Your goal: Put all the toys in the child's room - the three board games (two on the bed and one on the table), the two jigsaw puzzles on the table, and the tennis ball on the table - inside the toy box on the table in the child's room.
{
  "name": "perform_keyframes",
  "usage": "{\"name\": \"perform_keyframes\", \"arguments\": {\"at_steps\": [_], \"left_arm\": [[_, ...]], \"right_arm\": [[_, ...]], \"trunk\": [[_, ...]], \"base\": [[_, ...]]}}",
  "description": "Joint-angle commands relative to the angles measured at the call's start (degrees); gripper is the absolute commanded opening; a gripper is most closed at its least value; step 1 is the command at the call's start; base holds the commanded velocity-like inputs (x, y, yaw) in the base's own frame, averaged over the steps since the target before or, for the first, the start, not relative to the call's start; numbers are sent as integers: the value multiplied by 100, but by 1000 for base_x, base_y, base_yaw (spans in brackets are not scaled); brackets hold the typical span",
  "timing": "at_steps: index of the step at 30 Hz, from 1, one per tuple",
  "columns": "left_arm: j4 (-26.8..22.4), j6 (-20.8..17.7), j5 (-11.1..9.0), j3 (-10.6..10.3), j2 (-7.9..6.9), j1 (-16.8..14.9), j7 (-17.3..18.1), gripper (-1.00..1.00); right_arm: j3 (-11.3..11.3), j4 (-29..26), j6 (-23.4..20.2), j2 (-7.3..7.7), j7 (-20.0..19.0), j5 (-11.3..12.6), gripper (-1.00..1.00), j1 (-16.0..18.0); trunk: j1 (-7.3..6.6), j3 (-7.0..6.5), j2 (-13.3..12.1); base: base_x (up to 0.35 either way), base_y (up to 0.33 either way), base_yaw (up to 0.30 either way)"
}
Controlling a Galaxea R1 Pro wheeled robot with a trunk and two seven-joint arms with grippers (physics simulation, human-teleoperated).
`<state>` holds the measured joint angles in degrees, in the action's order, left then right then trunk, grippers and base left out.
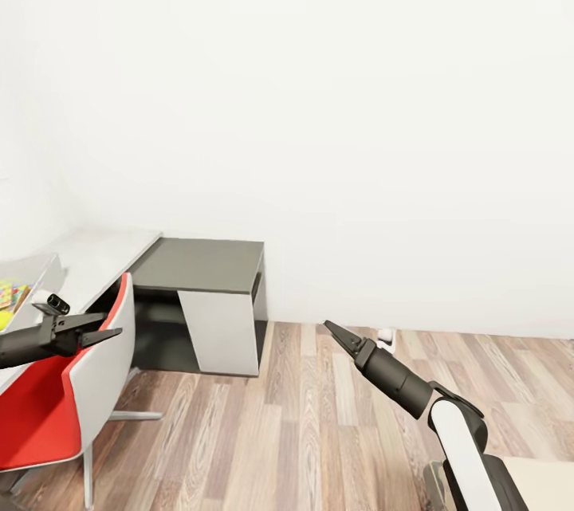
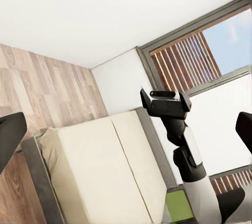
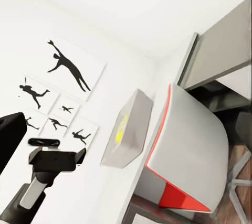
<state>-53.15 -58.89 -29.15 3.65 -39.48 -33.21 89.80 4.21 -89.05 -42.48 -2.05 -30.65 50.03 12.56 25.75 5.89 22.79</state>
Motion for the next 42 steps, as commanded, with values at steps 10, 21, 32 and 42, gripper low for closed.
{"name": "perform_keyframes", "arguments": {"at_steps": [10, 21, 32, 42], "left_arm": [[15, -61, -3, 4, -16, -2, 20, 100], [22, -56, -3, 13, -19, -2, 20, 100], [24, -60, -4, 13, 1, -2, 20, 100], [17, -61, -3, 4, 17, -2, 20, 100]], "right_arm": [[1, 2, -41, -20, -7, 7, 100, 10], [-39, -1, -27, -41, 4, -4, 100, 8], [-55, 1, -24, -57, 15, -4, 100, 7], [-64, 2, -24, -60, 22, -80, 100, 8]], "trunk": [[3, 13, 13], [3, 13, 13], [3, -1, 13], [3, -4, 13]], "base": [[-106, 180, -281], [-170, 162, -186], [-13, 10, 142], [0, 0, 37]]}}
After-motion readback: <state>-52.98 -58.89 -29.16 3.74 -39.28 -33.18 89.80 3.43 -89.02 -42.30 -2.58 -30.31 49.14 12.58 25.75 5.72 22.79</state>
